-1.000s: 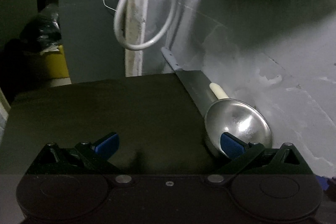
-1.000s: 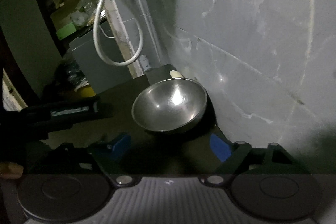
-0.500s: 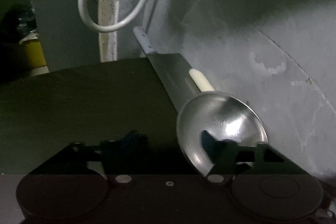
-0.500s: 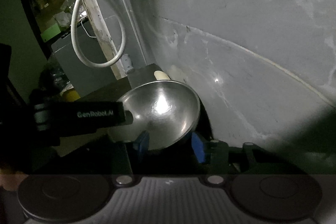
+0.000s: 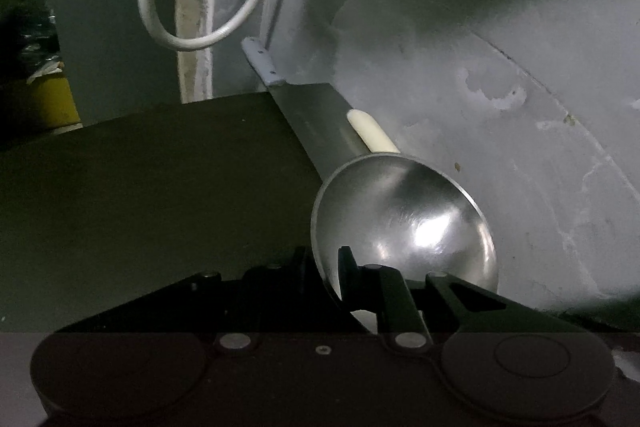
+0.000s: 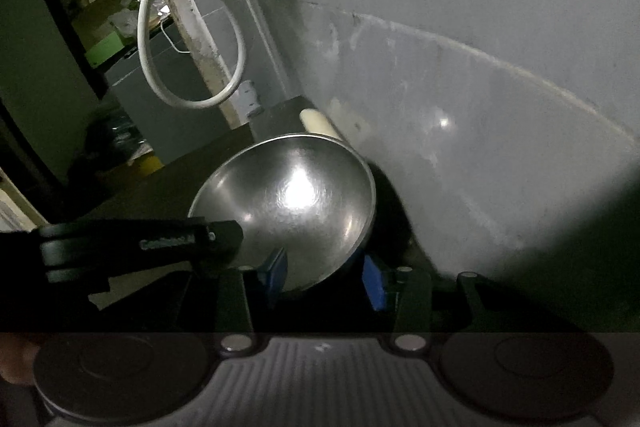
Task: Organize plates and bowls
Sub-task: 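Close the left tool on the rim of the handled steel bowl, then lift the handled steel bowl with the left tool and carry it over the basin, then lower the handled bowl into the basin and open the left tool, then move the left tool to the red-rimmed white bowls, then close the left tool on the rim of one red-rimmed white bowl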
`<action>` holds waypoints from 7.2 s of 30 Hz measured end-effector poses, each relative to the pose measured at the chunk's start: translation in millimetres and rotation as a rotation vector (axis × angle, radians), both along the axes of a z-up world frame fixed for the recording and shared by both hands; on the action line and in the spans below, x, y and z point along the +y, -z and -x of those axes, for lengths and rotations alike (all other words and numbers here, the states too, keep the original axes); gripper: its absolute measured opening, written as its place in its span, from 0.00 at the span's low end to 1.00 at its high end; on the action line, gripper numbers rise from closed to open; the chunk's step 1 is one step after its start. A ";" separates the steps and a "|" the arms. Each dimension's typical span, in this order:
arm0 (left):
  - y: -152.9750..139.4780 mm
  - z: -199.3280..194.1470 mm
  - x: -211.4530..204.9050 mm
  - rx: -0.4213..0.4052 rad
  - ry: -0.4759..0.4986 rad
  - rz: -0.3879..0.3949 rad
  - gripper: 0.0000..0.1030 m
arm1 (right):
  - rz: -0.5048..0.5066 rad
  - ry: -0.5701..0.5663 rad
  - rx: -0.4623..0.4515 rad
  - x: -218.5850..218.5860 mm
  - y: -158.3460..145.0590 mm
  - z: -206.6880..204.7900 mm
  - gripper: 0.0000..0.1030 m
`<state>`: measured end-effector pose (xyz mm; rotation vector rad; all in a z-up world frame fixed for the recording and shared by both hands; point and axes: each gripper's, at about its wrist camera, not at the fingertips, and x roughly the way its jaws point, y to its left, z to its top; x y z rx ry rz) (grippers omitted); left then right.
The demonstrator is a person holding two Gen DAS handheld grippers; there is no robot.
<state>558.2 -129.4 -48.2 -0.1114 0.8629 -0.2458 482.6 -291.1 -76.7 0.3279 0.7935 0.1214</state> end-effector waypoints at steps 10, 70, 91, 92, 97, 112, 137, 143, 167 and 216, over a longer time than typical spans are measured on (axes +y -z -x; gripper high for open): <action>-51.6 44.3 23.2 -0.136 -0.046 0.010 0.16 | -0.077 -0.051 -0.128 5.1 -40.1 33.3 0.44; -36.2 526.1 188.0 0.086 -0.247 0.136 0.18 | 0.088 -0.583 0.012 125.5 -64.2 434.0 0.39; -14.5 514.3 190.5 0.218 -0.272 0.142 0.18 | 0.104 -0.604 0.151 136.6 -41.4 427.6 0.39; -13.9 513.9 190.4 0.219 -0.273 0.140 0.18 | 0.105 -0.605 0.151 137.2 -40.7 427.7 0.39; -10.2 510.3 188.3 0.227 -0.277 0.137 0.18 | 0.103 -0.605 0.153 137.9 -40.2 426.8 0.39; -3.6 507.1 188.1 0.238 -0.298 0.137 0.20 | 0.107 -0.599 0.152 140.9 -35.3 423.2 0.39; -58.6 522.0 199.1 -0.099 -0.327 0.073 0.99 | 0.099 -0.506 0.048 120.3 -54.4 423.8 0.76; -86.1 498.4 187.6 -0.244 -0.263 -0.020 0.99 | 0.088 -0.400 -0.034 94.6 -71.0 412.4 0.95; -73.2 266.6 70.3 -0.185 -0.103 -0.175 0.99 | -0.013 -0.057 -0.016 -4.1 -55.9 239.6 1.00; -1.3 187.5 46.8 0.113 0.027 0.019 0.10 | -0.133 -0.171 0.104 10.7 -4.2 166.5 0.25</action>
